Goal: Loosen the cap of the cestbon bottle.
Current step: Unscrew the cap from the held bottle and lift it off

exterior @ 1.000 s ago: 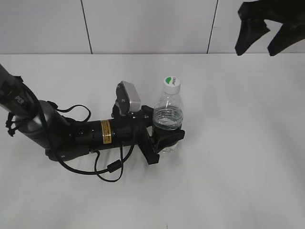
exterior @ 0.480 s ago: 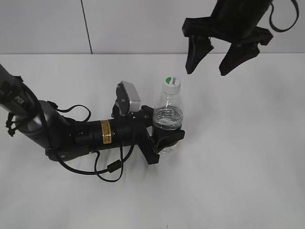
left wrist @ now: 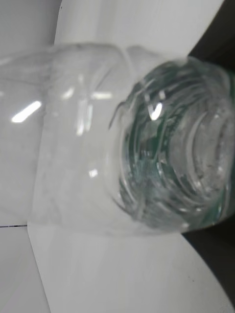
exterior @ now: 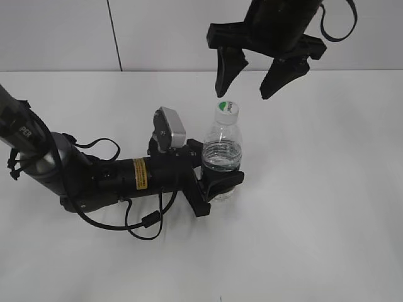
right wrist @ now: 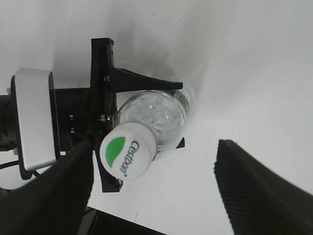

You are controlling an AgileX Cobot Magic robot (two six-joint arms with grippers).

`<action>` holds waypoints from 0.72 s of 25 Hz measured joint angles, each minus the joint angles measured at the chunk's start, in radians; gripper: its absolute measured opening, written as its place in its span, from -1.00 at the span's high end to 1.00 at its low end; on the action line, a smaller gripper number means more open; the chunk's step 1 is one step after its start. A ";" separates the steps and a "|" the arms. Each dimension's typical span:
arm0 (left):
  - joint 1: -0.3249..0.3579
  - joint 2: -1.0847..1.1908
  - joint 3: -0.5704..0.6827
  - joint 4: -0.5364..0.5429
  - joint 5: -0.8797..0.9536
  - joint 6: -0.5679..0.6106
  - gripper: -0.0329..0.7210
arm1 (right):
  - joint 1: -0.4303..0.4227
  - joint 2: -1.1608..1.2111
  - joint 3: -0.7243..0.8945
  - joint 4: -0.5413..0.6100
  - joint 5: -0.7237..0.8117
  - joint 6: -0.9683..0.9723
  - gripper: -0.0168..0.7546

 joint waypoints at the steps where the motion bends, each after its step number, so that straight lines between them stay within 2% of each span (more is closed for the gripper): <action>1: 0.000 0.000 0.000 0.000 0.000 0.000 -0.16 | 0.002 0.002 0.000 0.001 0.000 0.000 -0.58; 18: 0.000 0.000 0.000 -0.004 0.000 0.000 -0.16 | 0.017 0.041 -0.013 0.015 0.001 0.001 -0.58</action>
